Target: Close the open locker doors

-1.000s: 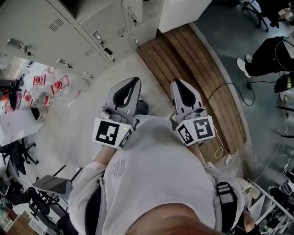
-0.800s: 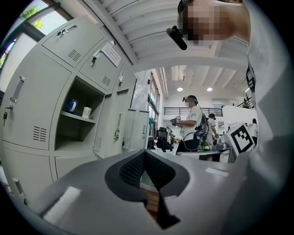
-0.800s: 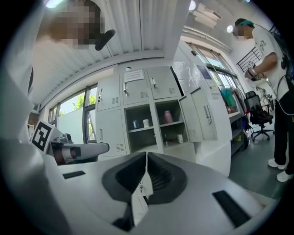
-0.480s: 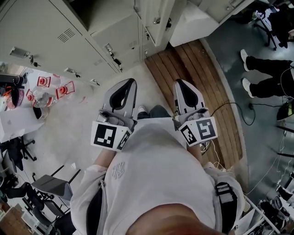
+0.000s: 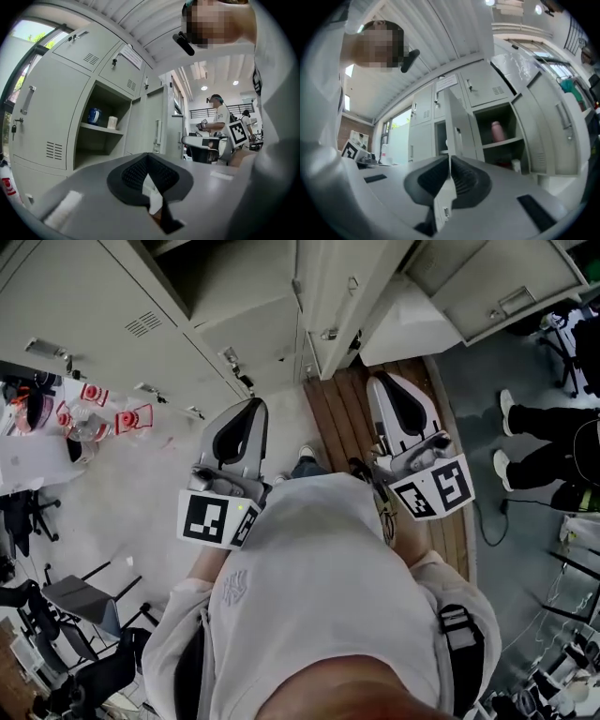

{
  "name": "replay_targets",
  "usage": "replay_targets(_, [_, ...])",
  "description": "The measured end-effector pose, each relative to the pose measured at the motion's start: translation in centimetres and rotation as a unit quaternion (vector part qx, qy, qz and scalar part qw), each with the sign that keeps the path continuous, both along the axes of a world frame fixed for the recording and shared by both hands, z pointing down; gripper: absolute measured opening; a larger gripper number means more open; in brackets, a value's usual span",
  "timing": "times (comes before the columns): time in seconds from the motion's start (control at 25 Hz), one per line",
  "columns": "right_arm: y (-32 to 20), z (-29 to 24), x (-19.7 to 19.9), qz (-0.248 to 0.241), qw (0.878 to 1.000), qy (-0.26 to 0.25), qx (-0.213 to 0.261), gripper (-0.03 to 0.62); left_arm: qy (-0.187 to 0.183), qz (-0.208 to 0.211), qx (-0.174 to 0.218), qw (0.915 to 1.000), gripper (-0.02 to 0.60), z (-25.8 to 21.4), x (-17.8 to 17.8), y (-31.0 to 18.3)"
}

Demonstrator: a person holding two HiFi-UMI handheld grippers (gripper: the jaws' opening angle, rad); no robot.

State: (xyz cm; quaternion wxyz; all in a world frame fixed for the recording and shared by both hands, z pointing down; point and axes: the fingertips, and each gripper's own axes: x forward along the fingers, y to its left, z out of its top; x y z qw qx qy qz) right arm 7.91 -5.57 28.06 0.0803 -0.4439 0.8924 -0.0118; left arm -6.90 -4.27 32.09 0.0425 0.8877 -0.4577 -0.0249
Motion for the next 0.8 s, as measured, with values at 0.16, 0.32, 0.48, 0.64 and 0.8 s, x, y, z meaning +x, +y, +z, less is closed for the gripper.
replay_targets(0.16, [-3.6, -2.6, 0.0, -0.086, 0.996, -0.011, 0.022, 0.014, 0.003, -0.045, 0.019, 0.9988, 0.002, -1.4, 0.6, -2.0])
replay_targets(0.32, [-5.7, -3.6, 0.1, -0.171, 0.982, -0.077, 0.022, 0.022, 0.004, -0.088, 0.01, 0.996, 0.002, -0.2, 0.2, -3.2])
replay_targets(0.48, [-6.0, -3.2, -0.8, -0.228, 0.97, -0.083, 0.012, 0.072, 0.004, -0.111, 0.005, 0.9938, 0.002, 0.6, -0.7, -4.0])
replay_targets(0.64, [-5.5, -3.4, -2.0, -0.269, 0.959, -0.087, 0.004, 0.083, 0.004, -0.117, 0.005, 0.9931, 0.002, 0.5, -1.0, -4.4])
replay_targets(0.8, [-5.6, -3.0, -4.0, -0.279, 0.957, -0.074, 0.004, 0.083, 0.006, -0.112, 0.004, 0.9937, 0.002, 0.8, -1.0, -4.8])
